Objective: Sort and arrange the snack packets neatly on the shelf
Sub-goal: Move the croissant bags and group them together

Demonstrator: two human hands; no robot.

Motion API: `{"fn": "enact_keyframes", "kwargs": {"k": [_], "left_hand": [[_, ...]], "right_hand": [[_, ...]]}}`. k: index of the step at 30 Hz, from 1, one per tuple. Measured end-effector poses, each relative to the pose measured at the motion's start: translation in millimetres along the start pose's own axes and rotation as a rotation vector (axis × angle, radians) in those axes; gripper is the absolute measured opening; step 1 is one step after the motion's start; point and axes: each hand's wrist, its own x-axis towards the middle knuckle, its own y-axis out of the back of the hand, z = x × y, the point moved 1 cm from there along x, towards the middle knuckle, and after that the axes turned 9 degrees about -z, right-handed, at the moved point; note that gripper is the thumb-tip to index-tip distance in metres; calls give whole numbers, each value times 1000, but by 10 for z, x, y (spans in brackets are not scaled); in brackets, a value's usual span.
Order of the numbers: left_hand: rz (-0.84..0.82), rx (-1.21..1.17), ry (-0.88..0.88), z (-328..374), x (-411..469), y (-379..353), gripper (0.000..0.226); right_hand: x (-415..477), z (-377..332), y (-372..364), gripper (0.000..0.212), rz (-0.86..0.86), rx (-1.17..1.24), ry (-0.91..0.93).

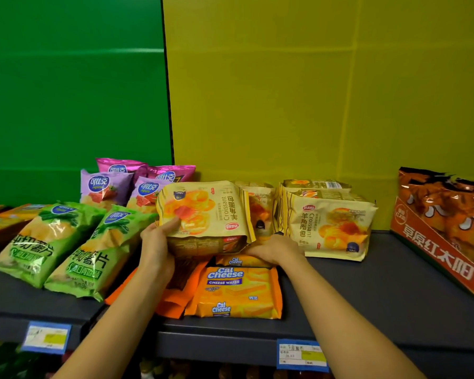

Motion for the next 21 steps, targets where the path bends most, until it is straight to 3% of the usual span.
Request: {"fn": "enact_keyframes", "kwargs": {"k": [5, 11, 15, 19, 21], "left_hand": [[33, -24, 18, -70, 149, 143, 87], [50, -19, 1, -80, 192, 161, 91], [6, 28, -26, -10, 172, 64, 80], [-37, 62, -107, 31, 138, -90, 72], [-49, 83, -119, 1, 135, -186, 67]], "right_hand": [[93, -69, -25, 105, -40, 178, 79], [69, -49, -7, 79, 2, 462, 125], [-39, 105, 149, 39, 107, 513, 153], [-228, 393, 337, 59, 292, 545, 209], [-394, 563, 376, 59, 364, 546, 211]]}}
